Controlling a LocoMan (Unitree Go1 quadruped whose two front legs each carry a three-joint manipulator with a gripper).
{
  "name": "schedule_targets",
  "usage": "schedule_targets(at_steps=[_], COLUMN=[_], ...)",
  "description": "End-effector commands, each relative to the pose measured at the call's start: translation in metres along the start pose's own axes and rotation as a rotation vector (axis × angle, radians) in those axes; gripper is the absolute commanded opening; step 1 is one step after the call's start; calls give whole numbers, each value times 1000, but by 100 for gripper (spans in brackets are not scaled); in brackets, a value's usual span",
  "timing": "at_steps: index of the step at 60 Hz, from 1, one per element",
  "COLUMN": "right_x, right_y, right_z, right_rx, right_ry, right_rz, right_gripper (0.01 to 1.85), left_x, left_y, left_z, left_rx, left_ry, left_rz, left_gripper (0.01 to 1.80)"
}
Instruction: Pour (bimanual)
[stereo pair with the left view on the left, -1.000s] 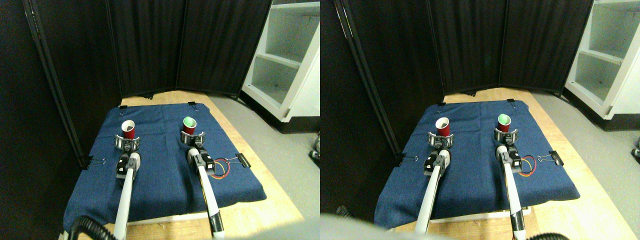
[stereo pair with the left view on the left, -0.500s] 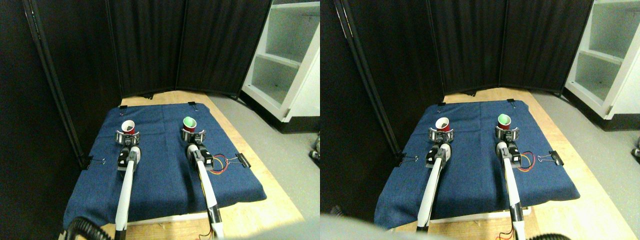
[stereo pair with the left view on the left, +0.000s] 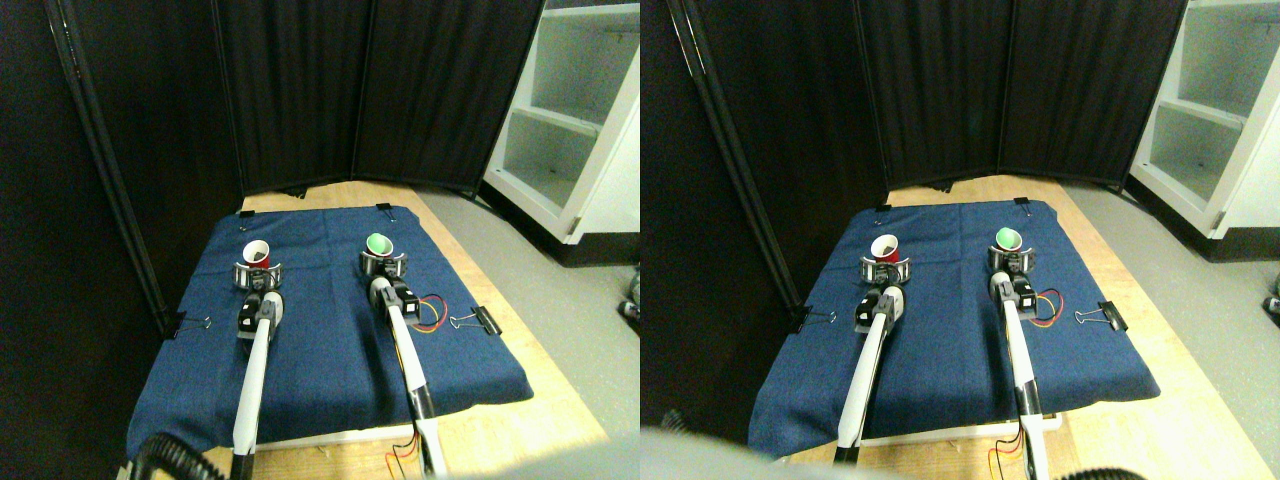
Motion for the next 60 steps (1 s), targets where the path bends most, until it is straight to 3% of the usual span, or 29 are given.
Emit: schedule_targets(at_steps=[1,22,53,58,60], right_x=[6,10,11,12,14], right_y=[2,-3,0,0,0], right_z=[-1,1,1,0,0], right_rx=[1,3,27,-3,-3], right_ry=[-7,-6,-44,-55,-63], right_rz=[22,10,7,17,18], right_gripper=[98,102,95,94,89], left_x=[2,8,20,22,23], left_y=[-6,-4,-9,-9,-9], left_z=[-2,-1,-4,-4,-4], left_rx=[-3,-14,-36,-56,-70], left_ry=[-8,-12,-9,-45,-56], left_rz=[-33,-36,-41,-39,-46], left_gripper=[116,122,114,97,68])
